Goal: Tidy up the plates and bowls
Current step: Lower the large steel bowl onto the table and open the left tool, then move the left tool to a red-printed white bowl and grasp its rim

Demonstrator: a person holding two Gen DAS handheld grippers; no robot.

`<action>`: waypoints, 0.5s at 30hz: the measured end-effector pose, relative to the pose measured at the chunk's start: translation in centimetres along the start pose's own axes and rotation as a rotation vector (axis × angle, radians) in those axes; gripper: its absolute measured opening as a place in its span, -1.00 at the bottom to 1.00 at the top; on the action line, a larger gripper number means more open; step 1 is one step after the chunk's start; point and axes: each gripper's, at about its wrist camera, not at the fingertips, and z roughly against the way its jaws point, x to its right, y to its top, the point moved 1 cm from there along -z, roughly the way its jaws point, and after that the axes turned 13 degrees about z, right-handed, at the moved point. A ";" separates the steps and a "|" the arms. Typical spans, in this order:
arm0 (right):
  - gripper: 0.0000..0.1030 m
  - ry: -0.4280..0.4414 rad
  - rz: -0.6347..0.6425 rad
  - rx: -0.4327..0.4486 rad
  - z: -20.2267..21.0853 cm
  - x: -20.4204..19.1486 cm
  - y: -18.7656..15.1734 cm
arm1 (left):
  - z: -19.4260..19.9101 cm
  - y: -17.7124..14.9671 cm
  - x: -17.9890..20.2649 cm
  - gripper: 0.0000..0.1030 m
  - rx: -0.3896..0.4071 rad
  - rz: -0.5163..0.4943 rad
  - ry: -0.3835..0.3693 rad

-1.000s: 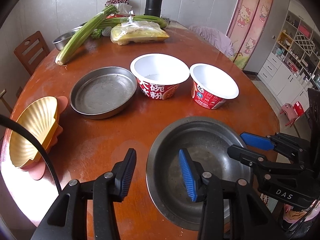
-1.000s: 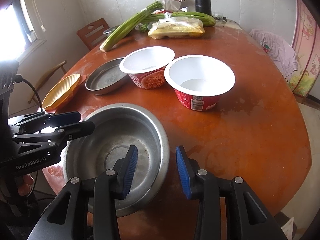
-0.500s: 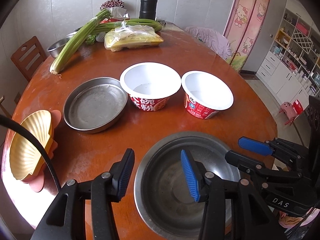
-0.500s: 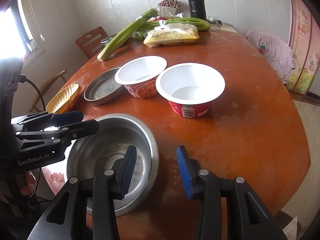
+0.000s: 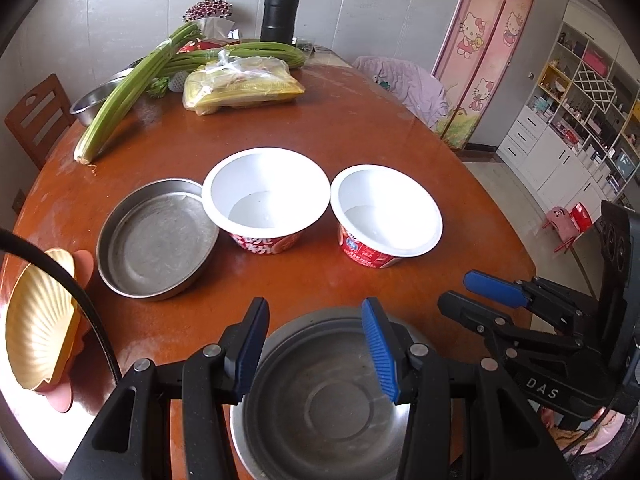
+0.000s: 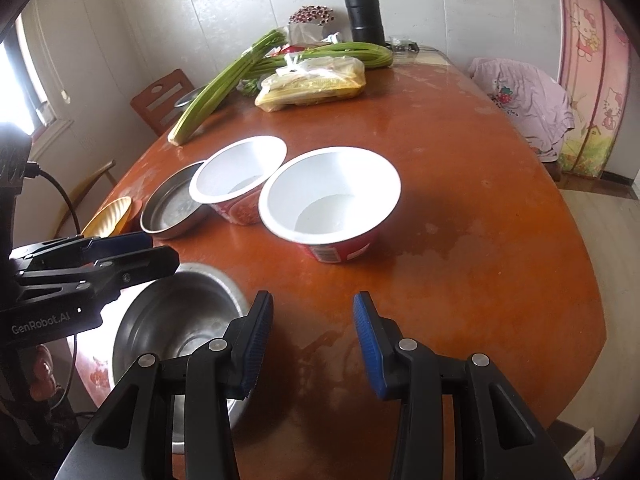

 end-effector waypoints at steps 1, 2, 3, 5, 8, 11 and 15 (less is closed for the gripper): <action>-0.16 -0.001 -0.002 0.002 0.0 0.2 0.1 | -0.1 0.1 0.1 -0.07 -0.004 -0.001 -0.003; -0.16 -0.003 -0.004 0.001 0.0 0.5 0.2 | -0.3 0.2 0.3 -0.07 -0.007 -0.001 -0.007; -0.16 -0.006 -0.006 0.001 0.0 0.7 0.4 | -0.4 0.3 0.5 -0.07 -0.012 -0.004 -0.011; -0.16 -0.012 -0.008 0.000 -0.2 1.3 0.8 | -0.8 0.5 0.8 -0.07 -0.024 -0.006 -0.019; -0.16 -0.022 -0.009 -0.003 -0.5 2.0 1.4 | -1.3 1.0 1.2 -0.07 -0.037 -0.007 -0.039; -0.16 -0.036 -0.004 -0.006 -0.9 2.8 2.1 | -2.0 1.6 1.5 -0.07 -0.059 0.001 -0.063; -0.16 -0.049 0.001 -0.010 -1.5 3.9 3.2 | -2.8 2.3 1.8 -0.07 -0.076 0.012 -0.078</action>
